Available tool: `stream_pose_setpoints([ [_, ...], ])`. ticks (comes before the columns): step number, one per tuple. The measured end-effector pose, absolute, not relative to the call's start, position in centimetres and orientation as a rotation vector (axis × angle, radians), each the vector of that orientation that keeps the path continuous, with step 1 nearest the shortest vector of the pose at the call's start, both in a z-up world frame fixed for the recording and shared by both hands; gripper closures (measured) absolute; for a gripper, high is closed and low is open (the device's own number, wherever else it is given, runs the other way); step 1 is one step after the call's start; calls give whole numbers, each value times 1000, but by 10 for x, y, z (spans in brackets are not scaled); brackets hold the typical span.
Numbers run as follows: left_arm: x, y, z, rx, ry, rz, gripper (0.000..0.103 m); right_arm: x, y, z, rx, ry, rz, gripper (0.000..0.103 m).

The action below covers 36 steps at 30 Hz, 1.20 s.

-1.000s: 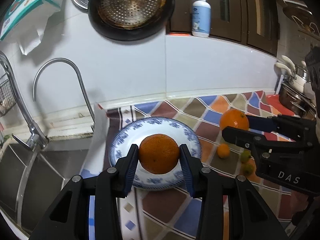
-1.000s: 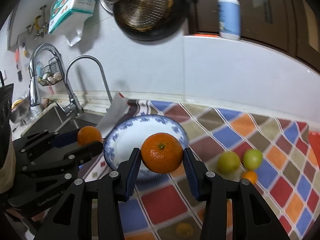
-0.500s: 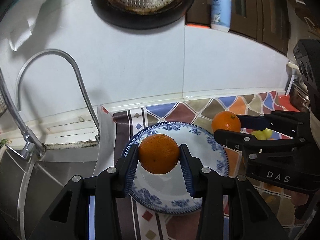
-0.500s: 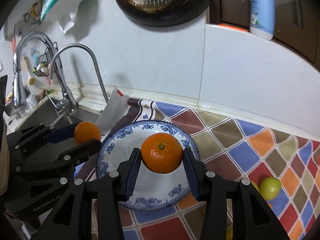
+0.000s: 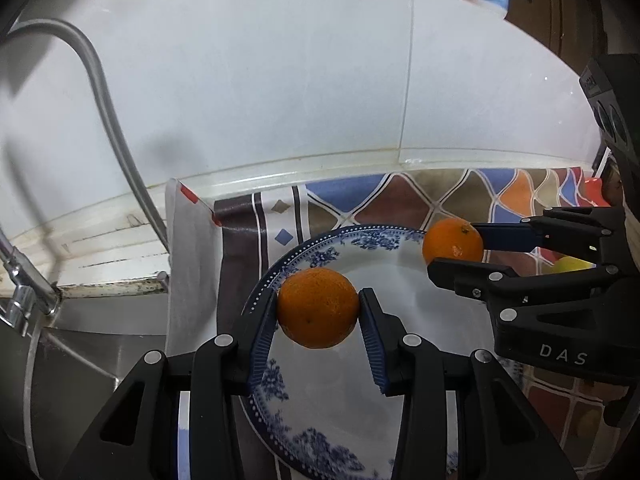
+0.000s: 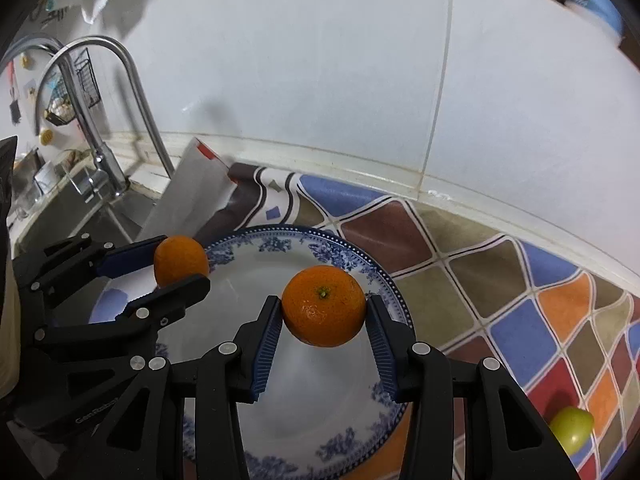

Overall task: Organize fruits
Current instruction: 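Carry the large orange with the left tool while the right tool carries the tangerine to the plate, then open the left tool over the plate while the right tool releases its tangerine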

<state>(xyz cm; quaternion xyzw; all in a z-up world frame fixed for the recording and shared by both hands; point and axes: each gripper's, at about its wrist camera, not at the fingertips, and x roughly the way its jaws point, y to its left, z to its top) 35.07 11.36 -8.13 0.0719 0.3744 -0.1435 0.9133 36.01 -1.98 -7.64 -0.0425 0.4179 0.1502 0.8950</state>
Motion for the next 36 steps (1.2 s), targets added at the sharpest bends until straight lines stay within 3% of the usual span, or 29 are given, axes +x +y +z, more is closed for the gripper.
stream_pose_setpoints([
  [18, 379, 109, -112, 145, 858, -316, 61, 391, -20, -114, -79, 976, 318, 59],
  [21, 378, 110, -109, 146, 842, -303, 50, 391, -20, -114, -66, 975, 317, 59],
  [27, 362, 120, -87, 135, 792, -256, 42, 382, -24, -103, -56, 946, 306, 51],
  [30, 347, 123, -70, 149, 744, -217, 32, 369, -26, -92, -64, 912, 300, 51],
  [36, 307, 122, -36, 141, 649, -208, 25, 325, -31, -58, -85, 801, 250, 51],
])
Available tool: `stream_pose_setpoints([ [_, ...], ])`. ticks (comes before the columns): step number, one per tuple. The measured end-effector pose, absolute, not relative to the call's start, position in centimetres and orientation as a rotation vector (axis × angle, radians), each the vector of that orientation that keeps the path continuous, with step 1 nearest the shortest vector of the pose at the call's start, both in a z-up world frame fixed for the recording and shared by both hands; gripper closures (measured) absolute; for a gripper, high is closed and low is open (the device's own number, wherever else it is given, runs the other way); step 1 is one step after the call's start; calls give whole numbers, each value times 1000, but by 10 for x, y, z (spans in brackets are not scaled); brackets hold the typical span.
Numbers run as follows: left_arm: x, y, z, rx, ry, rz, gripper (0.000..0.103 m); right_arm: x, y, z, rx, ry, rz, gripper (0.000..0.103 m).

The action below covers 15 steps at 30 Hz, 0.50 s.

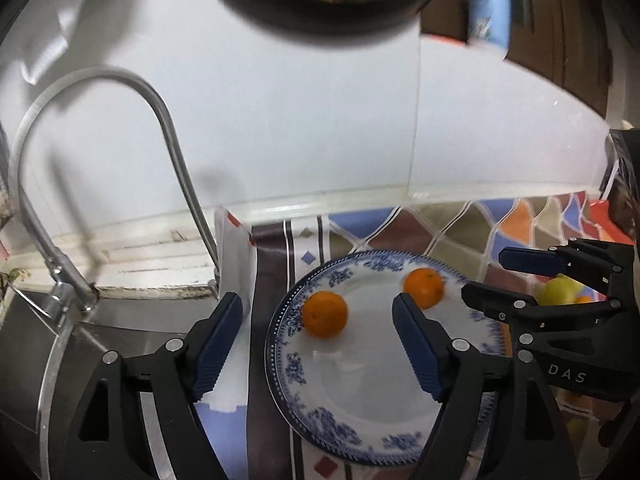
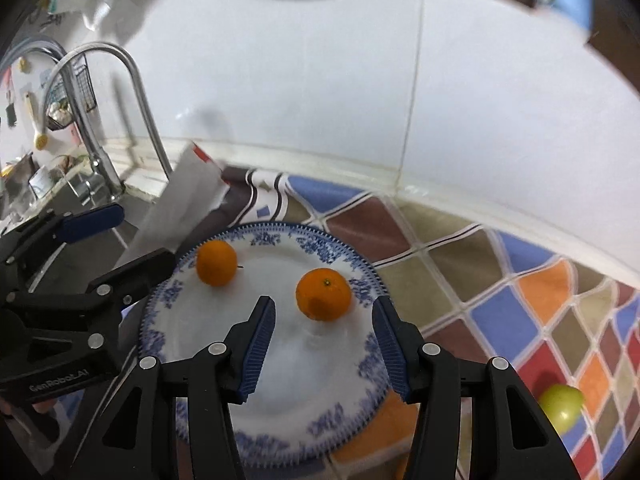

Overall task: Organize fruits
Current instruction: 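Open the left tool over the plate while the right tool releases its tangerine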

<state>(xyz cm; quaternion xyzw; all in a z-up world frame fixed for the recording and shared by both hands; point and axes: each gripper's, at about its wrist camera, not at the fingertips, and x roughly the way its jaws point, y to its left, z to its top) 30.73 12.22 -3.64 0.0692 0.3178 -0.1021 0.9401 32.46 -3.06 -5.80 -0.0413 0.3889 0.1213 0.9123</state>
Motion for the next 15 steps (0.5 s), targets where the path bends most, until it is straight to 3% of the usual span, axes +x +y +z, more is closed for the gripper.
stream_pose_setpoints([
  [9, 241, 111, -4, 124, 546, -234, 15, 252, -49, -9, -48, 656, 167, 34],
  [15, 201, 98, 10, 106, 515, -226, 11, 203, -67, 13, -44, 582, 109, 28],
])
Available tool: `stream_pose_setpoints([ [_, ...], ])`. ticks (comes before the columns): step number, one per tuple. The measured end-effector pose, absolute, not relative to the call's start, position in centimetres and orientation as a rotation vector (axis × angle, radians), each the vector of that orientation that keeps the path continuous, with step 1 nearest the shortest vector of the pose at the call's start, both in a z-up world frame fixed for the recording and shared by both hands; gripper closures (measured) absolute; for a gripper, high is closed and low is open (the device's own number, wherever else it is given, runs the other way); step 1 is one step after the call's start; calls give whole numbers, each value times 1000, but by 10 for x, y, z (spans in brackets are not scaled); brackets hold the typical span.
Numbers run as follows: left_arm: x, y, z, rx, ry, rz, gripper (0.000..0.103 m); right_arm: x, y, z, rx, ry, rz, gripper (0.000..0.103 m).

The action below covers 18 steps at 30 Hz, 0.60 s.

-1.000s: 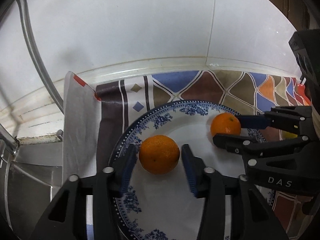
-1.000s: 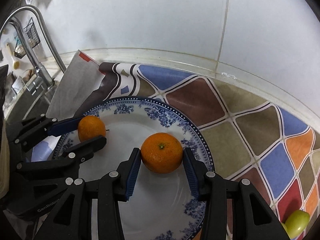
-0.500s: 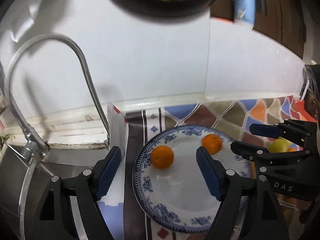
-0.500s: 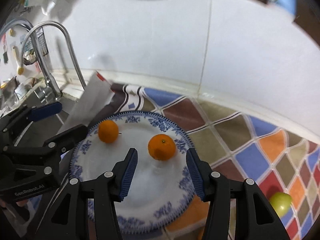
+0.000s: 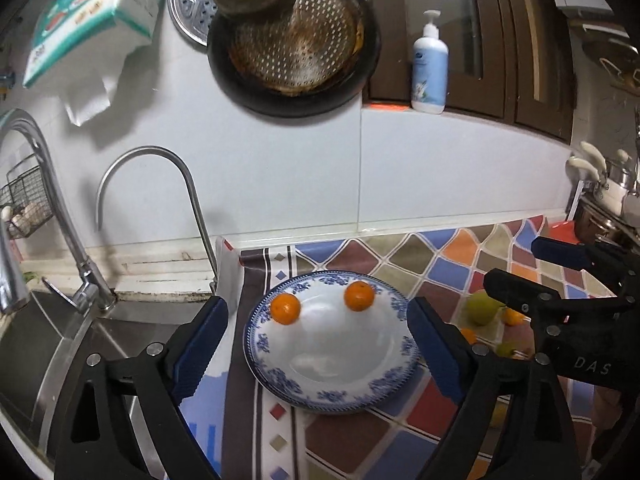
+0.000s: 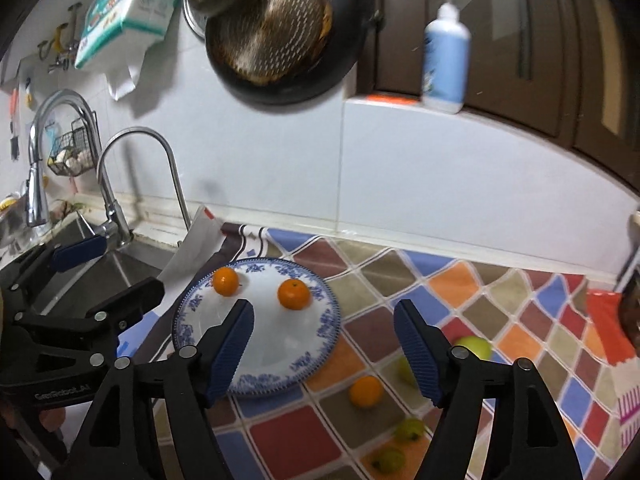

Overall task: Organize fruits
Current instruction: 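Open the left tool over the plate while the right tool releases its tangerine, then move both tools back toward the remaining fruits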

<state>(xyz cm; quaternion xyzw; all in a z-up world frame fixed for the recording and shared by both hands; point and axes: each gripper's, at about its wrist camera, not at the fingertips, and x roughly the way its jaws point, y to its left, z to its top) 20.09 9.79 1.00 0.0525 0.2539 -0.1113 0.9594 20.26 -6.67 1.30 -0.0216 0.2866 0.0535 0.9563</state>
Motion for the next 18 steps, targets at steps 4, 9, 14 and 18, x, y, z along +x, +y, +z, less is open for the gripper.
stream_pose_setpoints([
  [4, 176, 85, 18, 107, 499, -203, 10, 181, -81, 21, -31, 553, 108, 26],
  [9, 149, 70, 28, 115, 458, -182, 9, 159, -103, 27, -6, 529, 120, 26],
  [14, 129, 50, 32, 124, 440, -176, 9, 143, -122, 29, 0, 516, 133, 26],
  [18, 118, 32, 28, 124, 453, -179, 9, 131, -139, 26, 0, 519, 141, 26],
])
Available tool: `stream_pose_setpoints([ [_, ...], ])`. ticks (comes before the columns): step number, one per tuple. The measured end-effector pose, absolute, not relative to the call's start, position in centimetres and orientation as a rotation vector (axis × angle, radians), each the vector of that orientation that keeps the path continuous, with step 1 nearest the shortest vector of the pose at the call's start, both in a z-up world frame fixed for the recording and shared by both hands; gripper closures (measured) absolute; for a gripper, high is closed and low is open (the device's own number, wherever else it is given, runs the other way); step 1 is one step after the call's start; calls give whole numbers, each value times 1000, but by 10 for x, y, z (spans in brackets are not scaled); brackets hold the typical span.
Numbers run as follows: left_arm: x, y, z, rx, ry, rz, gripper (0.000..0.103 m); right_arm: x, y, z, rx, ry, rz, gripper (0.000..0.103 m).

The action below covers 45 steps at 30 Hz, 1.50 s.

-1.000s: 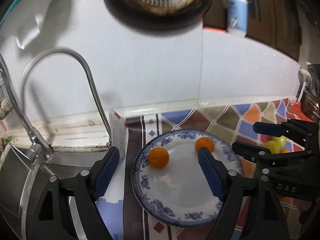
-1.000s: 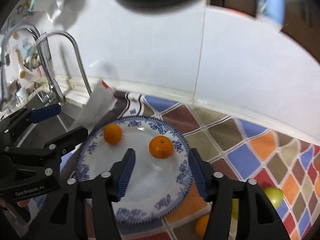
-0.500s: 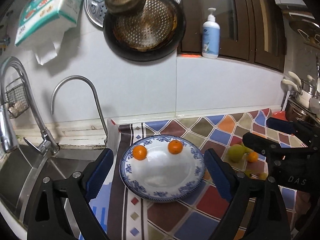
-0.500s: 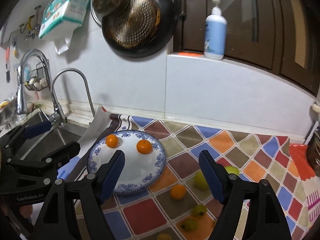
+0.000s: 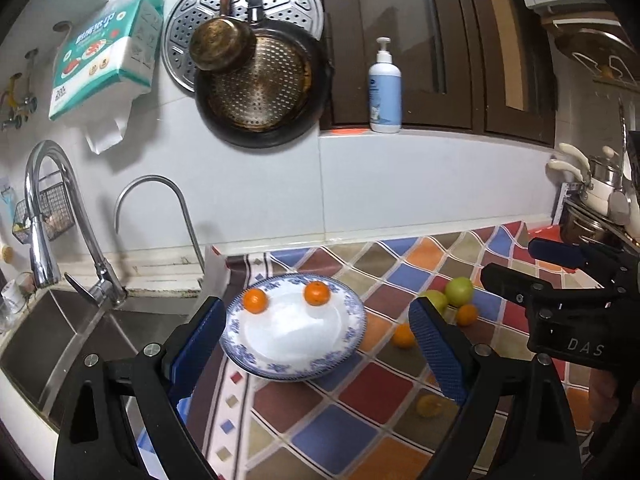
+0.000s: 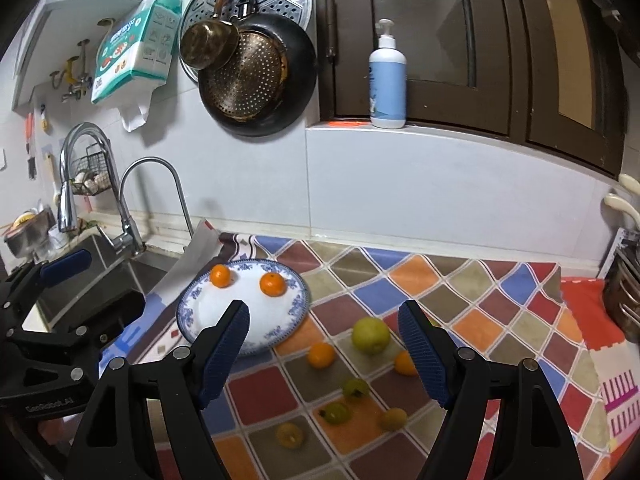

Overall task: Organize fruits
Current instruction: 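Move both tools back toward the remaining fruits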

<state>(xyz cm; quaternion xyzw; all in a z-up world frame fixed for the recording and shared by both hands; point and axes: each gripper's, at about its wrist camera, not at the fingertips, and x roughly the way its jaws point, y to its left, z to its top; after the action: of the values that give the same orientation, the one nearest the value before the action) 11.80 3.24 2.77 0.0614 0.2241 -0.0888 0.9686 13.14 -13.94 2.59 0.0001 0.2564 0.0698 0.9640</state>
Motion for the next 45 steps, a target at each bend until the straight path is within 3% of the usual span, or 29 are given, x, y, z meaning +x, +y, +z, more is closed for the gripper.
stream_pose_setpoints([
  [26, 108, -39, -71, 188, 683, -225, 10, 125, -193, -58, -138, 710, 215, 26],
  [32, 123, -51, -92, 170, 769, -255, 21, 139, -204, -83, -97, 787, 235, 32],
  [42, 143, -65, -112, 148, 852, -279, 39, 164, -215, -110, -38, 873, 278, 53],
  [45, 146, -67, -116, 138, 870, -282, 49, 168, -215, -116, -32, 891, 294, 57],
])
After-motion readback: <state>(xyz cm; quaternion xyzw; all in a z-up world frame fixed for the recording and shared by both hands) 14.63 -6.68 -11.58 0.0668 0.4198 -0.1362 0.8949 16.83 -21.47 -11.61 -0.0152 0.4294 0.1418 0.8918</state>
